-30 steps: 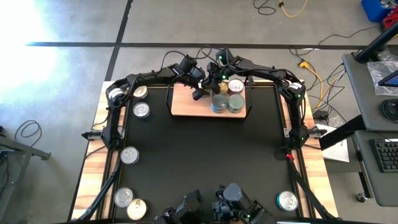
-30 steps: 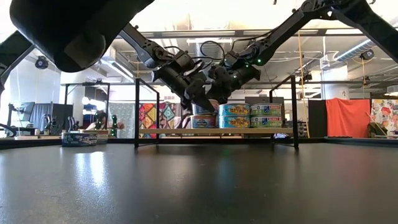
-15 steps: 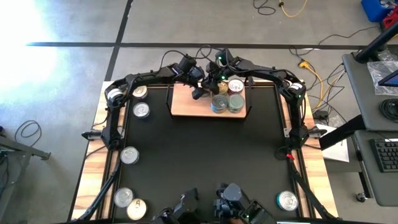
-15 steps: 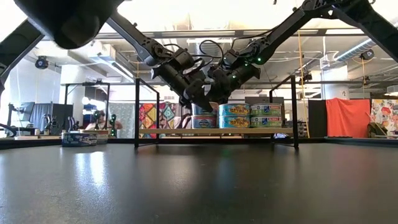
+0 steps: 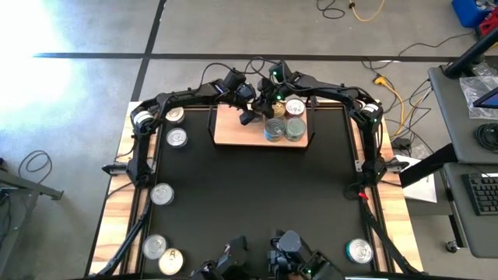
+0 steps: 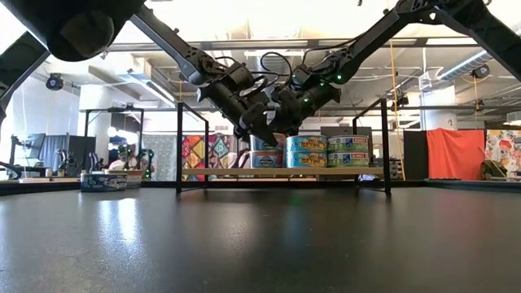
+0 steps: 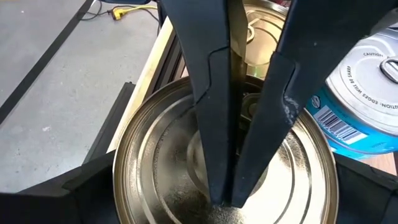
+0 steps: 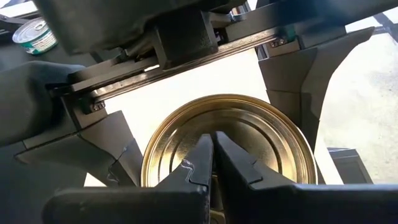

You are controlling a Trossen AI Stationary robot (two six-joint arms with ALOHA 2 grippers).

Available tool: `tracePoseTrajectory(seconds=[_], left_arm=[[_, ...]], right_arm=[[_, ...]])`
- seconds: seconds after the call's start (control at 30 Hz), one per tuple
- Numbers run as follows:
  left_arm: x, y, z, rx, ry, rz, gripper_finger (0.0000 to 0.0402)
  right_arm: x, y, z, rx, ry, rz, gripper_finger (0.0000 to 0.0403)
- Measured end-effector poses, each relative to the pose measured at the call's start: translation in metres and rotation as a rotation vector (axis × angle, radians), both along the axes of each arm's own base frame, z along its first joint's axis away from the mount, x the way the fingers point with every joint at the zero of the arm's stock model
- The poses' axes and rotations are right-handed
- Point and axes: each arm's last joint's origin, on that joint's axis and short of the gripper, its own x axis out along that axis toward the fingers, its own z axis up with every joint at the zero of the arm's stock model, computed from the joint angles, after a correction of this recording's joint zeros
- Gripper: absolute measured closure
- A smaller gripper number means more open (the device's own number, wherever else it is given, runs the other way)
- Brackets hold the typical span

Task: Stack canned seafood by type on shelf
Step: Stack the blue-pink tuna can on top of the other blue-pink tuna can on the shelf

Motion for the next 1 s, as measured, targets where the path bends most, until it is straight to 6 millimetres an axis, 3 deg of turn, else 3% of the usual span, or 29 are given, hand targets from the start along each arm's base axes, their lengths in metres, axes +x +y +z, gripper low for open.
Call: tracePoseTrajectory(seconds=[0.67, 1.0], left_arm=[[-0.01, -0.009, 0.005, -0.062, 0.091, -0.02, 0.0001], [-0.006, -0.006, 0.007, 0.031, 0.052, -0.059, 0.0001]], right_arm=[[0.005, 0.009, -0.007, -0.008, 0.013, 0.022, 0.039], [0.001, 0.012, -0.019, -0.004, 0.059, 0.004, 0.039]])
